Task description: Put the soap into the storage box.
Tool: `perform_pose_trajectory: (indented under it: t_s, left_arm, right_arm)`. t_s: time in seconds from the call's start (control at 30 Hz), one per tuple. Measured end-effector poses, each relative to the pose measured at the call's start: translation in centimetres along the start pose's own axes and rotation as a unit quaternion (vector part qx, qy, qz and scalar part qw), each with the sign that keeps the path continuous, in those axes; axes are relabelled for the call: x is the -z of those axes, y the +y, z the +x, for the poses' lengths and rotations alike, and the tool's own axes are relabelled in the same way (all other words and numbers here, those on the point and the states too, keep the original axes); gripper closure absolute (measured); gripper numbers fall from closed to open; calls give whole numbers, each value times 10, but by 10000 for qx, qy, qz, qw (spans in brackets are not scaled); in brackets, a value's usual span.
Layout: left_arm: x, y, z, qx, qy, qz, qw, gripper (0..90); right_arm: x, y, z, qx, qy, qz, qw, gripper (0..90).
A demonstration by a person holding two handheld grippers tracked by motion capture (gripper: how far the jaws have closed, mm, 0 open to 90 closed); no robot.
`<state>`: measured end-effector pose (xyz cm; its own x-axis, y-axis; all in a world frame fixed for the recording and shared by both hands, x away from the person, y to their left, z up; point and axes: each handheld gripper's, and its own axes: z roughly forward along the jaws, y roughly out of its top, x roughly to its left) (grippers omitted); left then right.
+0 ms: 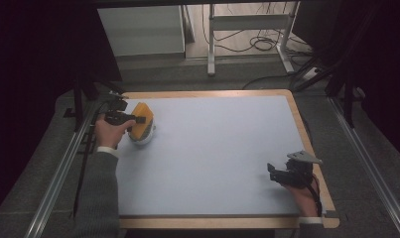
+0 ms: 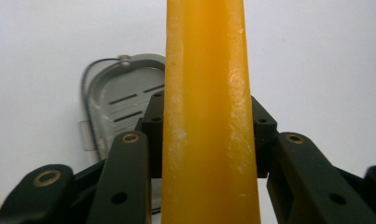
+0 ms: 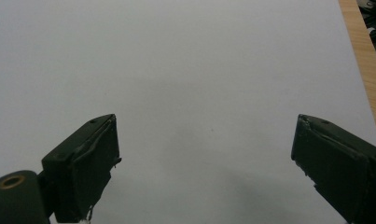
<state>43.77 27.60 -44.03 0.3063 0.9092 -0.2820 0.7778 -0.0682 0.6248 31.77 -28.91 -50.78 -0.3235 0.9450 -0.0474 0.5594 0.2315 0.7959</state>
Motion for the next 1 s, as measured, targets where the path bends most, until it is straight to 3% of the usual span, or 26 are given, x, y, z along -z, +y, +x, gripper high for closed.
perform_pose_trajectory:
  t_s: [0.13, 0.43, 0.6, 1.0]
  left_arm:
    - [-2, 0, 3, 95, -41, -135, 9999, 608]
    - [-18, -2, 14, 302, 33, -22, 9995, 607]
    - [-20, -3, 16, 299, -21, -95, 9995, 608]
    - [-28, -10, 20, 407, 138, -13, 9991, 607]
  right_arm:
    - [0, 0, 0, 10, 0, -3, 10000, 75]
    - [0, -1, -2, -13, -1, 8, 10000, 75]
    - [-2, -1, -2, -2, 1, 35, 10000, 75]
    - [-3, -2, -1, -2, -1, 48, 10000, 75]
